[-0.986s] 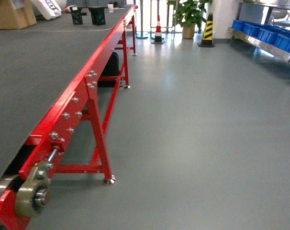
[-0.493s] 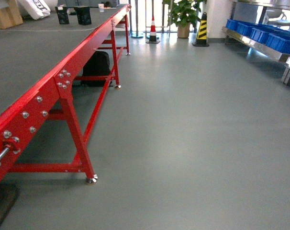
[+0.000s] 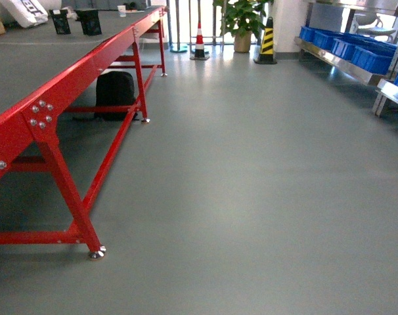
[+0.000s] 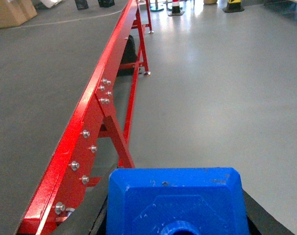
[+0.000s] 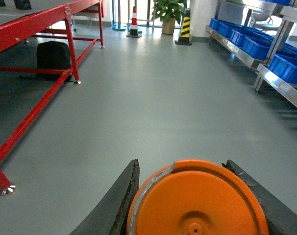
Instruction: Sort blue parts and orange caps into right shelf containers
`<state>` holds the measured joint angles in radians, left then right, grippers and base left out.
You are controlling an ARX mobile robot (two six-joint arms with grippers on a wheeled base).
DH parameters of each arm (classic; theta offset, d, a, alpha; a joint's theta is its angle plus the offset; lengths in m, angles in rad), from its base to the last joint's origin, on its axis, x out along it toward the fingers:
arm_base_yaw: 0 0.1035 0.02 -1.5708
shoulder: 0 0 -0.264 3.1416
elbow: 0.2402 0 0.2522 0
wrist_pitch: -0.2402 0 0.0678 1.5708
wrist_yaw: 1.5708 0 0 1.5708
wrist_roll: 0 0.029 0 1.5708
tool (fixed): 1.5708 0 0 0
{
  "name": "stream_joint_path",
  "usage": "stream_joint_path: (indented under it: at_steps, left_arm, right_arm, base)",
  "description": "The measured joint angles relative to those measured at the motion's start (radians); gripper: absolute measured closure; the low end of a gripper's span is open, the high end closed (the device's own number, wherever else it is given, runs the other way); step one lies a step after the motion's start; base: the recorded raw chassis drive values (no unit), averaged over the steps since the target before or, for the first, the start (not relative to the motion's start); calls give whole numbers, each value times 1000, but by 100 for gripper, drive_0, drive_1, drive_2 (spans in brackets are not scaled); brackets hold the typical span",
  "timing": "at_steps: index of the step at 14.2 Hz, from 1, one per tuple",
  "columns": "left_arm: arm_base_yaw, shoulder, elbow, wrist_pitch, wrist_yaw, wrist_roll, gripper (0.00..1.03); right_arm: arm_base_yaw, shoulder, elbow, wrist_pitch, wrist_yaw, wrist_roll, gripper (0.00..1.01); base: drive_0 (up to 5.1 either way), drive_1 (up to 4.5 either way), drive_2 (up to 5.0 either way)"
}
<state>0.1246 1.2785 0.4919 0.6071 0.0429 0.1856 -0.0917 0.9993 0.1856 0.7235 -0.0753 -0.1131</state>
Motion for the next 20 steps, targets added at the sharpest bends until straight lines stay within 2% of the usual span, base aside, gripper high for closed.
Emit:
stream_joint_path:
  at_steps: [20]
  left_arm:
    - [3, 2, 0, 2, -5, 0, 58]
  right_arm:
    - [0, 0, 0, -5, -1, 0, 58]
  base:
    - [6, 438, -427]
